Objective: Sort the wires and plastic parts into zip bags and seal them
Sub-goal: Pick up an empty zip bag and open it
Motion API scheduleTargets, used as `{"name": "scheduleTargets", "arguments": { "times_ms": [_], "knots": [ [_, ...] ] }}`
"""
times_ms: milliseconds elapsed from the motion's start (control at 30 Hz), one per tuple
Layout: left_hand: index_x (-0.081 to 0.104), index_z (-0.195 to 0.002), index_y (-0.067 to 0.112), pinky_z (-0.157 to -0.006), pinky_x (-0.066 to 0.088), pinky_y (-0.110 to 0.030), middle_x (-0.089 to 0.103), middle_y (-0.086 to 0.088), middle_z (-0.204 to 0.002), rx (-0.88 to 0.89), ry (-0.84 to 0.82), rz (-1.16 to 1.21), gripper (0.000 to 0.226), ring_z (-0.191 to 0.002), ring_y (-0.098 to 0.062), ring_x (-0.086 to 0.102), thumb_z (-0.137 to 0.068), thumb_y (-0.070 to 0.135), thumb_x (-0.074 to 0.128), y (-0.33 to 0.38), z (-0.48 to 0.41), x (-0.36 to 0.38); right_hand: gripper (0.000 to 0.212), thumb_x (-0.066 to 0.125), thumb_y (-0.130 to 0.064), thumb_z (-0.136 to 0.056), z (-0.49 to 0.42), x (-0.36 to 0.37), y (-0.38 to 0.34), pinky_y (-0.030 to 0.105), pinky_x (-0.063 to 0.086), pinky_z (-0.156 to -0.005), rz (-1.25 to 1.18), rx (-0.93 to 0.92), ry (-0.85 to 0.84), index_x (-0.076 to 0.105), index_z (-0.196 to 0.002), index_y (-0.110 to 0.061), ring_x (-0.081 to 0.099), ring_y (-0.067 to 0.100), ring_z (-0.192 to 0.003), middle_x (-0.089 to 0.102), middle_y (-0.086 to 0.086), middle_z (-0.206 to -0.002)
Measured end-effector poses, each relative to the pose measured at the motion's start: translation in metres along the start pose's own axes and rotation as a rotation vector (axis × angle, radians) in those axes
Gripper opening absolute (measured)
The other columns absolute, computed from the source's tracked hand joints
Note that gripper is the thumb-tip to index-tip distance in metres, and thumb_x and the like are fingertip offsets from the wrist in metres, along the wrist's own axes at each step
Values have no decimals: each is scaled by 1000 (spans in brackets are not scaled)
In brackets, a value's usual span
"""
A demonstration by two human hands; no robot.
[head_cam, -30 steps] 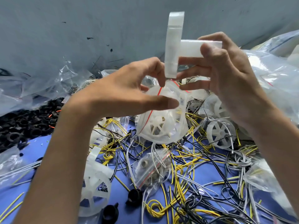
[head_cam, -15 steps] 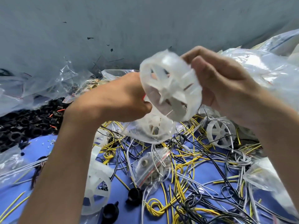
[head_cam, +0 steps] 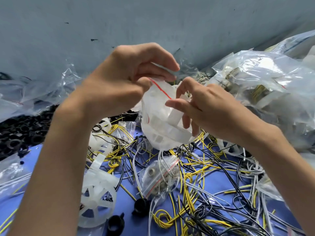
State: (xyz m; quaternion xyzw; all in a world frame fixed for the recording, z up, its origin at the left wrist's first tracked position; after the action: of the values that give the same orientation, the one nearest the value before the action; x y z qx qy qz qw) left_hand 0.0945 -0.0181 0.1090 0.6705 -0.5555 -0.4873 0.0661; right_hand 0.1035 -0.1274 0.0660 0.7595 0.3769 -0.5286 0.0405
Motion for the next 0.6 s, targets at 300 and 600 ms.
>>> {"name": "scheduleTargets", "arguments": {
  "times_ms": [300,600],
  "knots": [
    [71,-74,23,-93,47,-20,64,-1,-118,74,105,-234,57,-107,-5,62,-71,-21,35,7,-4,0,21,56,-40,-87,0,-5,-2,30,49,-79,51,-79,-74,50,-100,-25,66,2,-84,68,-14,-95],
    [51,-133,21,-88,42,-17,59,6,-126,-290,-168,-615,57,-108,-6,54,-76,23,61,-32,3,18,29,41,-53,-92,9,26,23,52,6,-109,450,74,-372,52,-119,-50,39,2,-120,52,-26,-87]
  ]
}}
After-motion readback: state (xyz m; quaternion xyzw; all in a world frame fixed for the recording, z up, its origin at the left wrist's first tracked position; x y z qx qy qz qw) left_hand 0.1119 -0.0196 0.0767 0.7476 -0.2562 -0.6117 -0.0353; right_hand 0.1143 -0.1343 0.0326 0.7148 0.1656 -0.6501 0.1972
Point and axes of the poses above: each hand's wrist, its own z-axis away from the middle knuckle, its own x-axis out of the palm, y = z × x, the point moved 8 cm from there along -z, towards the middle knuckle
